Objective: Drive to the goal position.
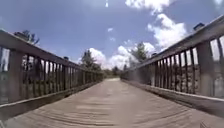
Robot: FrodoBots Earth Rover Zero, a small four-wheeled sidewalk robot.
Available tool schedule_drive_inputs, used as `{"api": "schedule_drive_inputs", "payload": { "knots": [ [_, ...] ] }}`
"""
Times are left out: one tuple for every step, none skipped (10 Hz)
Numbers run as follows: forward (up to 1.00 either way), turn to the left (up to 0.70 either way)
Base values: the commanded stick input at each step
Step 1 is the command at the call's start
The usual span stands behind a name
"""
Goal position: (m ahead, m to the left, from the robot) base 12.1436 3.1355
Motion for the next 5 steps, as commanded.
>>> {"api": "schedule_drive_inputs", "payload": {
  "knots": [
    [0.45,0.00],
    [0.45,0.00],
    [0.45,0.00],
    [0.45,0.00],
    [0.45,0.04]
  ]
}}
